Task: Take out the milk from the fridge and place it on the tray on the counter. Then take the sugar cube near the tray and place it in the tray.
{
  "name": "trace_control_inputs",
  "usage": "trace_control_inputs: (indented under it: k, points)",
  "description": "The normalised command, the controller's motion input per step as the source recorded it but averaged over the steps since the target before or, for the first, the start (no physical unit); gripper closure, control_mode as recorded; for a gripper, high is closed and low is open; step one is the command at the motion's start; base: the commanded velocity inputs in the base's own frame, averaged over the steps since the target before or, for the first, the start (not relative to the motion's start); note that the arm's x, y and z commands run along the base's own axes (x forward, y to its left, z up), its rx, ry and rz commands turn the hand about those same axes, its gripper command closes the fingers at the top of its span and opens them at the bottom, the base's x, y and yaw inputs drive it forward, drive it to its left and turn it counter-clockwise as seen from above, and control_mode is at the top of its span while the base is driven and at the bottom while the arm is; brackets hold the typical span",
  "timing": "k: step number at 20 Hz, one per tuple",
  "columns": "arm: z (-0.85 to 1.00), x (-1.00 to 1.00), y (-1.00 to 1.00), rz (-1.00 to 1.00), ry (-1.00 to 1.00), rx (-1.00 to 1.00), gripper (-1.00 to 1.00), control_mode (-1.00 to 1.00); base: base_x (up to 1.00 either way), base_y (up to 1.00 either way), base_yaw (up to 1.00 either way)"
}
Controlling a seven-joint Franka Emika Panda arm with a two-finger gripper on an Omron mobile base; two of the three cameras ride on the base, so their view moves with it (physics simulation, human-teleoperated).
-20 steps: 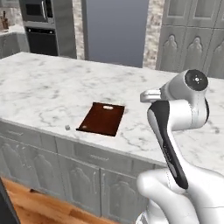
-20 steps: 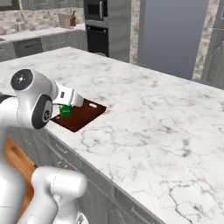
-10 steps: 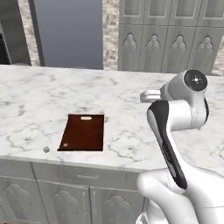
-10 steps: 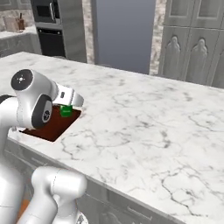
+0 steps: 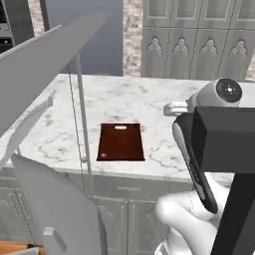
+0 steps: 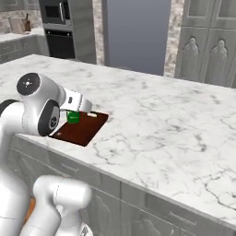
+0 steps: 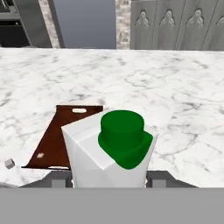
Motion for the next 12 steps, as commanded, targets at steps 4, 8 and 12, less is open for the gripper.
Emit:
trace_control_inputs:
  k: [4,8,12]
  points:
    - [0.00,0.00,0.00,0.00,0.00,0.00,1.00,1.00,0.70,1.00,0.01]
    - [0.00,0.00,0.00,0.00,0.00,0.00,1.00,1.00,1.00,0.91,-0.05]
    - [0.00,0.00,0.00,0.00,0.00,0.00,1.00,1.00,0.60,-0.11,-0.14]
